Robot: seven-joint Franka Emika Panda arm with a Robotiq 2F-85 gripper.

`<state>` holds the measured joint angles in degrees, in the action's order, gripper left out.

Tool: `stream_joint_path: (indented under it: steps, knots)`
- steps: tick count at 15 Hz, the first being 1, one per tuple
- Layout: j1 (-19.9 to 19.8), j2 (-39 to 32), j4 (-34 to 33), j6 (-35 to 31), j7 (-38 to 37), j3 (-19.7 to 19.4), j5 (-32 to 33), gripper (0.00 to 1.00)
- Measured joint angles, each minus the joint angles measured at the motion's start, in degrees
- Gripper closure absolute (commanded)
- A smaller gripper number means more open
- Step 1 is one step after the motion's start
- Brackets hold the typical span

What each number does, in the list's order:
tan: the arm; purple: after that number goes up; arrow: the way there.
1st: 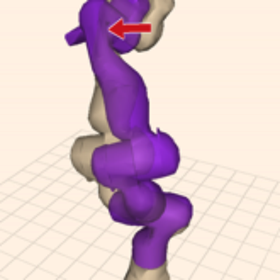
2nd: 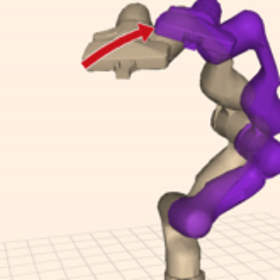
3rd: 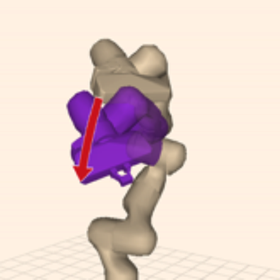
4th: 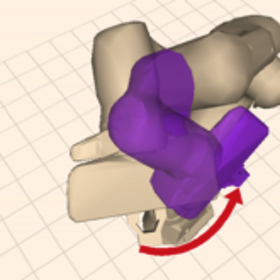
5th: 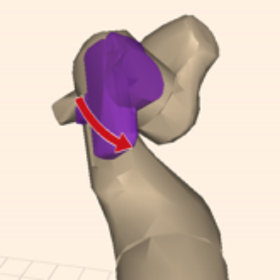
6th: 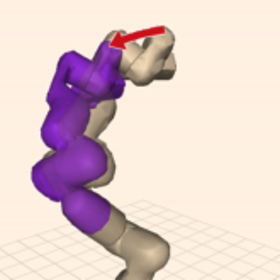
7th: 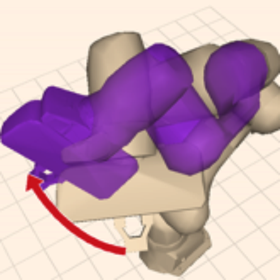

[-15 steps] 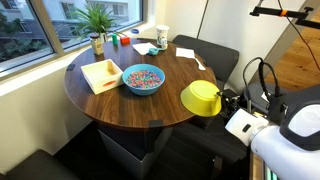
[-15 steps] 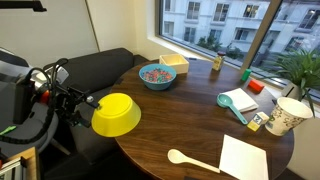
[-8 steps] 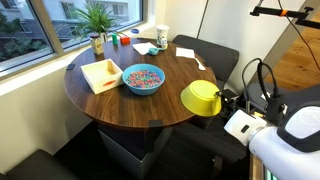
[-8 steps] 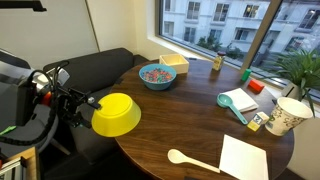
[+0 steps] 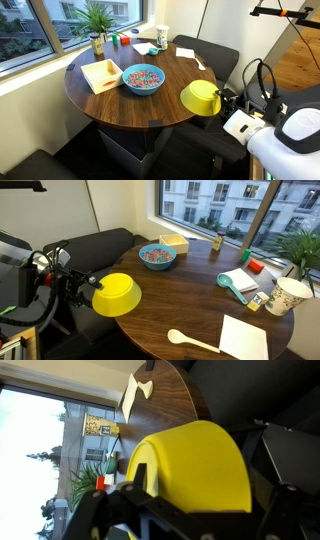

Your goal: Put the yellow bowl upright

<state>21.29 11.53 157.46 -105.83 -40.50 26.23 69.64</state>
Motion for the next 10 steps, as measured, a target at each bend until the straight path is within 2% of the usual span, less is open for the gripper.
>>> stream_joint_path:
  steps: [10]
  knots:
    - [0.0,-1.7,0.0,0.0,-2.3,-1.1,3.8,0.0]
